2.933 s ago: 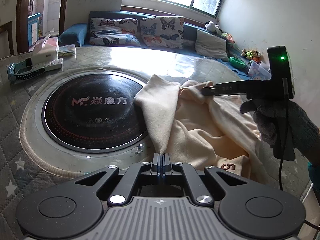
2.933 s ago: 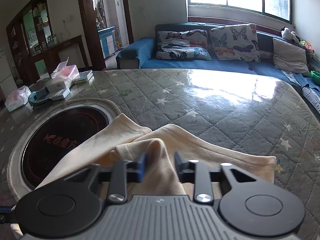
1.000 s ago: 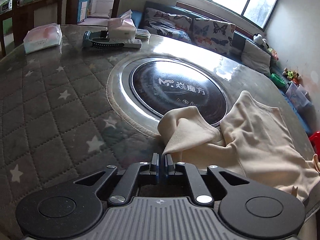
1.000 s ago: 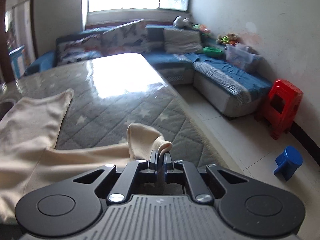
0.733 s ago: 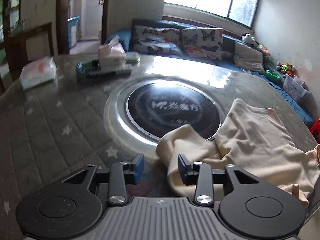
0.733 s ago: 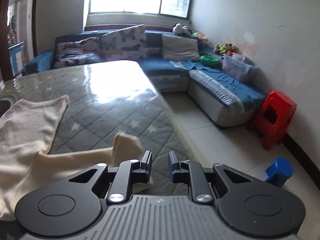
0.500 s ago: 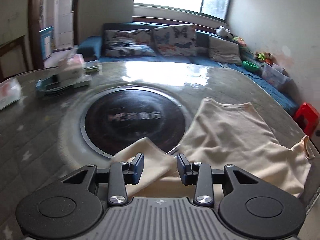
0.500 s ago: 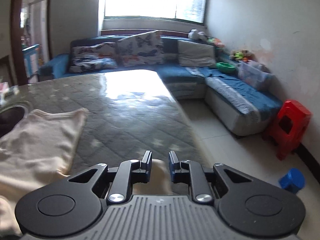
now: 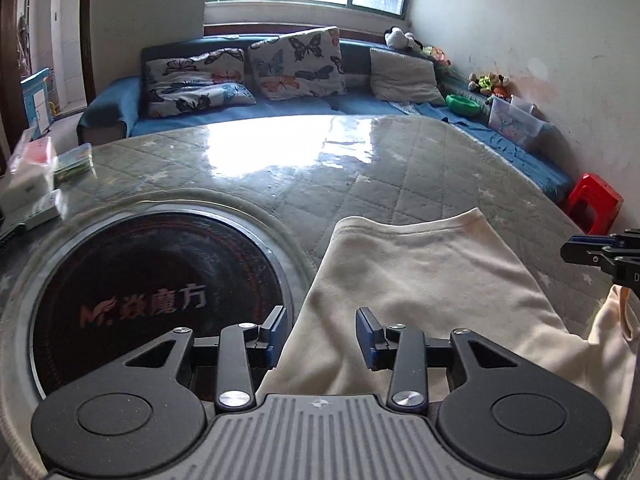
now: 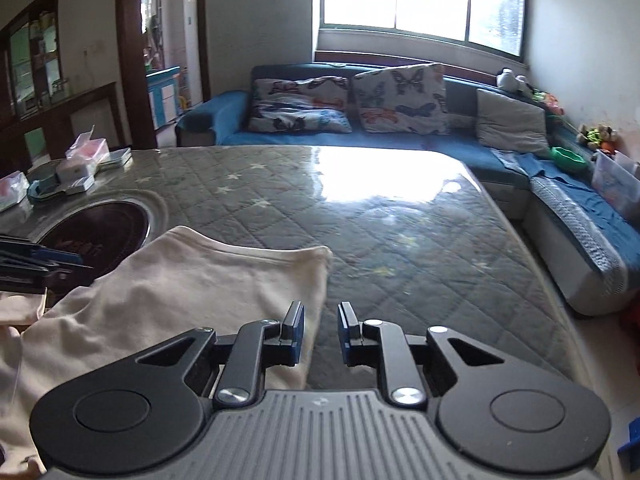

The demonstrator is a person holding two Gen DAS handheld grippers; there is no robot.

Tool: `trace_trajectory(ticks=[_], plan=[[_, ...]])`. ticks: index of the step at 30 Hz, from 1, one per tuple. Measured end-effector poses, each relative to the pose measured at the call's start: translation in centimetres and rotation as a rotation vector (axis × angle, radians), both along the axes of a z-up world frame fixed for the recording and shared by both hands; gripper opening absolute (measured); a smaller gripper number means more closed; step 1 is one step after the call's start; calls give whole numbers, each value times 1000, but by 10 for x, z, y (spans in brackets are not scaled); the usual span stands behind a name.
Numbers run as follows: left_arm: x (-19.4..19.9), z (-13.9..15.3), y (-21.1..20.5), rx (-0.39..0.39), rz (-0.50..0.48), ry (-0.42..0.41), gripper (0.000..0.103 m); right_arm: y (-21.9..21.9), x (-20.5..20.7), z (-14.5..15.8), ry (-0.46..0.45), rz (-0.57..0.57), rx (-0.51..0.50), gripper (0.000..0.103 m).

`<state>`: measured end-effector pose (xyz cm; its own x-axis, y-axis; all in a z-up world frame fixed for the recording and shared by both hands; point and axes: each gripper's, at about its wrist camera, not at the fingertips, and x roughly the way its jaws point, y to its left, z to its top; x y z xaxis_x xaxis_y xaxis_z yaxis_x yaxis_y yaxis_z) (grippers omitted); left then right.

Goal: Fold clothes

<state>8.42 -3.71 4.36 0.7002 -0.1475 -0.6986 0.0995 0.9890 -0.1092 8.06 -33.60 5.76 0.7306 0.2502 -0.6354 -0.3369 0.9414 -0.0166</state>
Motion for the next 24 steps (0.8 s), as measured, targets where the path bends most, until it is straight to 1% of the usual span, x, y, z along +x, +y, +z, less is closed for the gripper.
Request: trace_trajectory(ticks=[4, 6, 7, 9, 10, 11, 14, 18, 21, 24], plan=[[14, -11, 2, -14, 9, 27, 40, 14, 12, -3, 6, 40, -3, 17], [18, -14, 3, -27, 7, 34, 37, 22, 17, -5, 9, 60, -4, 17], [19, -15, 3, -35, 1, 34, 31, 25, 20, -6, 11, 70, -5, 17], [21, -16, 3, -43, -6, 29, 13, 29, 24, -8, 12, 80, -8, 17], [20, -15, 2, -40, -7, 20, 10, 30, 25, -8, 12, 81, -10, 17], [18, -12, 1, -45, -9, 11, 9, 30, 25, -8, 11, 81, -12, 17], [6, 1, -9, -39, -38, -49, 8, 28, 25, -6, 4, 75, -3, 17], [-19, 16, -37, -37, -141, -123, 8, 26, 22, 3, -18, 76, 11, 17], [-33, 14, -62, -26, -231, -135, 8, 29, 19, 11, -32, 92, 33, 17], [-38, 3, -77, -28, -278, -100, 8, 38, 18, 17, -38, 121, 56, 17]])
